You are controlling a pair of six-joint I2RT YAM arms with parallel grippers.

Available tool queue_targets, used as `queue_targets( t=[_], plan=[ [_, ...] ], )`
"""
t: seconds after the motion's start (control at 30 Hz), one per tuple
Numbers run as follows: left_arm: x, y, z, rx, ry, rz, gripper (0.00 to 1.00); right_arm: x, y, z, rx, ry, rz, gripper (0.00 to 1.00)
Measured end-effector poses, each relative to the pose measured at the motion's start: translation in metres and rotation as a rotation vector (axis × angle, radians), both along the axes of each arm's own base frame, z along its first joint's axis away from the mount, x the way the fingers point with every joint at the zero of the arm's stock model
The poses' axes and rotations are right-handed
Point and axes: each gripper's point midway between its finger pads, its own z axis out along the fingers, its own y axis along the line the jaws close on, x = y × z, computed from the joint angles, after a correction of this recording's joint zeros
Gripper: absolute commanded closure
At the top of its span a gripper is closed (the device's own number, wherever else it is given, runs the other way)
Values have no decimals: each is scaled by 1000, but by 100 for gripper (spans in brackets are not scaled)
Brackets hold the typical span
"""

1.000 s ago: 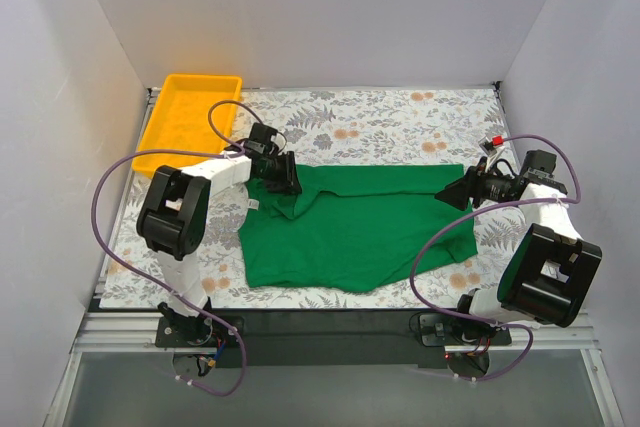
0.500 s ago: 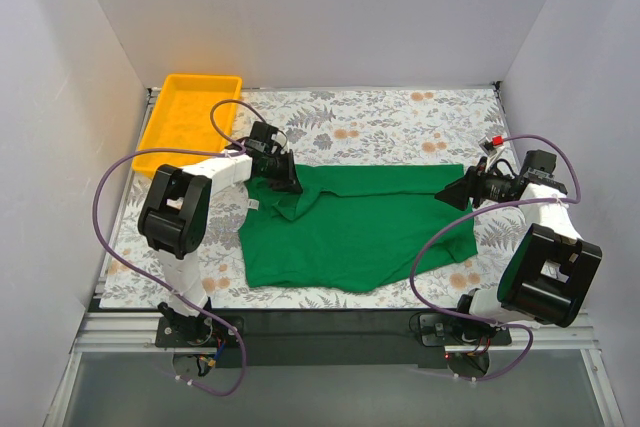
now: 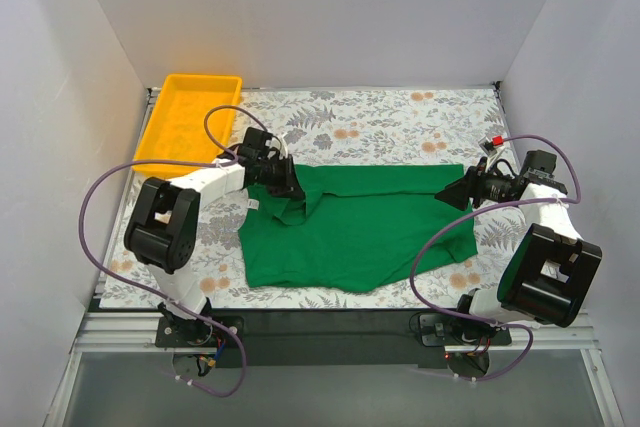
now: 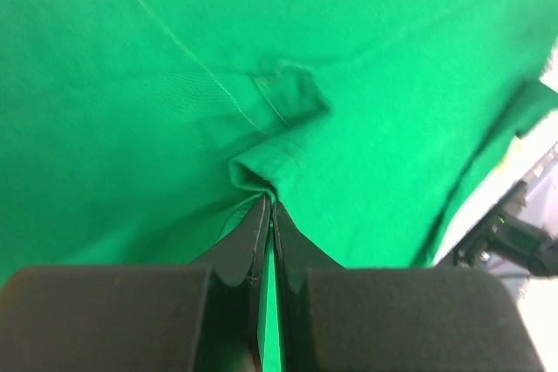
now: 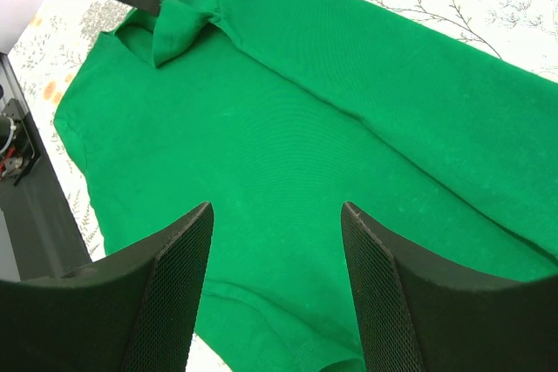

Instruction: Fold and stack the t-shirts

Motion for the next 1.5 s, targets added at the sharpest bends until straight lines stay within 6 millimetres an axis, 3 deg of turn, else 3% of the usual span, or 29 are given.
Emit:
queue_targets(
  t=[0.13,0.3,0.5,0.67,0.9,1.07,1.17,1.37,1.5],
  plan=[
    [-17,-1,6,-38,6,-23,100,0,-1,0,0,0,-3,33],
    [-40,-4,0,-76,54,-57,97,0,-2,0,0,1,-5,33],
    [-63,-12,-5,-116,108,-113,61,0,-2,0,0,1,-6,33],
    [-68,-13,9,-125,68,-122,53,0,-3,0,0,1,-10,33],
    [-47,-3,51,-87,-130,-44,54,0,-3,0,1,2,-10,33],
    [-29,21,29,43,-113,101,57,-1,-3,0,2,5,-10,33],
    [-10,46,11,99,-64,235,55,-1,-3,0,3,8,-10,33],
    [53,99,-7,156,-21,501,53,-2,-2,-1,5,16,-11,33],
    [90,119,-9,192,-42,591,52,-2,-3,-2,1,17,-11,33]
  ],
)
